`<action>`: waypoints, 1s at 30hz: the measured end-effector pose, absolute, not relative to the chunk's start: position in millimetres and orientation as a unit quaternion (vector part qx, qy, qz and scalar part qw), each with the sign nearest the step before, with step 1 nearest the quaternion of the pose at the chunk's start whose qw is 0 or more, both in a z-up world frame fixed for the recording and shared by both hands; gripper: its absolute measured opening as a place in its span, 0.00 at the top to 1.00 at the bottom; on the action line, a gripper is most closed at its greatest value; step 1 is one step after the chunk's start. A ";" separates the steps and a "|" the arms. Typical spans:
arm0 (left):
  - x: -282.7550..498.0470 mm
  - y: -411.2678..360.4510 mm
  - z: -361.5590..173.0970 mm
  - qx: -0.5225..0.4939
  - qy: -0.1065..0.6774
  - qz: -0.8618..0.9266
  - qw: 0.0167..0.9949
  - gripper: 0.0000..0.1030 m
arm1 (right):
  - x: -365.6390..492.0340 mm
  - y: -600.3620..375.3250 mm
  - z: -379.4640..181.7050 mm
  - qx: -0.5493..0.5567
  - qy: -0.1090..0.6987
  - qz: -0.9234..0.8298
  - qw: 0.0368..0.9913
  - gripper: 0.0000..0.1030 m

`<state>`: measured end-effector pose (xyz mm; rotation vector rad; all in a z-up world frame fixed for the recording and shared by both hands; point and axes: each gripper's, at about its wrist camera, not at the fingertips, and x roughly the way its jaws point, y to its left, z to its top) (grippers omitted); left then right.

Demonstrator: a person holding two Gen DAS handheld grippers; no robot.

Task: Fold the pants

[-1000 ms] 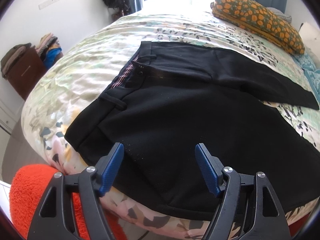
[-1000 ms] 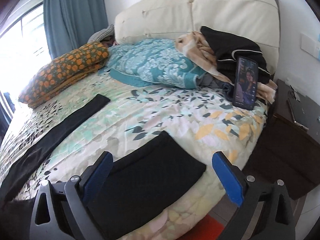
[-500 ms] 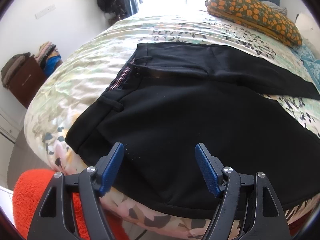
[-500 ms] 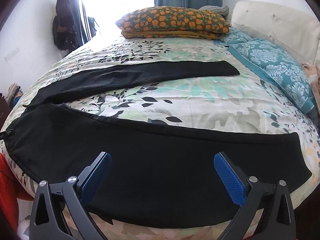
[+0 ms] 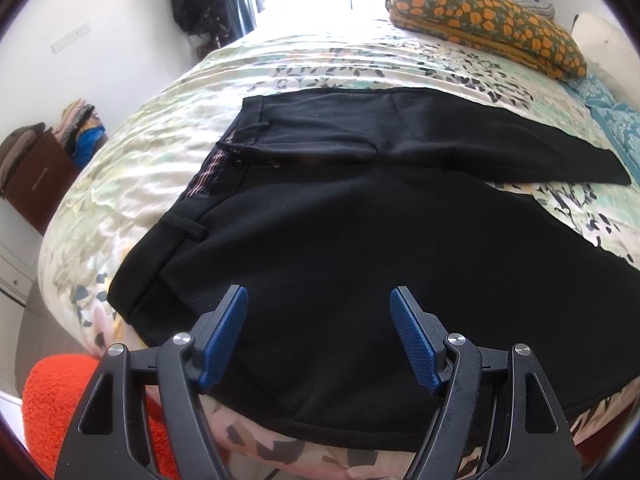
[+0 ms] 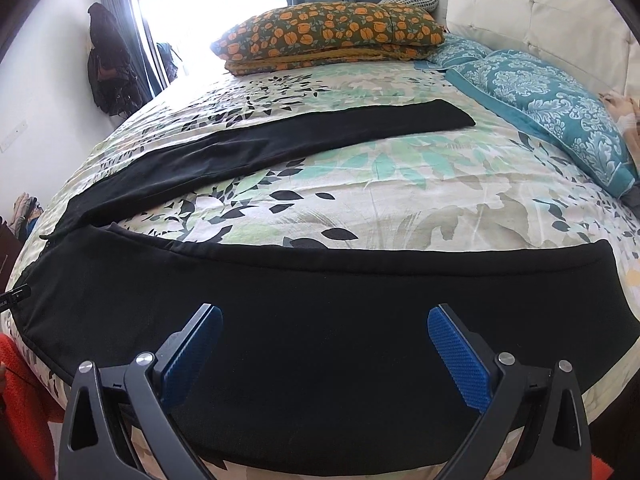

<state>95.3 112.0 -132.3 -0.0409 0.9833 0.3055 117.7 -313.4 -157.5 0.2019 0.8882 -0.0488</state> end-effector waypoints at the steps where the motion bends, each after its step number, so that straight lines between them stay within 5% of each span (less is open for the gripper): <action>1: 100.2 107.5 -129.8 -0.016 0.467 0.143 0.872 0.26 | 119.1 -314.2 -158.1 0.101 0.430 -0.023 0.897 0.01; 12: 201.8 84.1 -106.1 -0.002 0.446 0.125 0.886 0.26 | 132.0 -309.9 -172.2 0.109 0.451 -0.006 0.886 0.01; 22: 262.3 88.2 -174.7 0.038 0.506 0.172 0.844 0.25 | 138.1 -320.5 -178.1 0.150 0.459 -0.004 0.876 0.01; 30: 260.5 86.3 -170.8 0.062 0.497 0.174 0.848 0.21 | 143.0 -331.5 -178.2 0.188 0.454 -0.012 0.871 0.01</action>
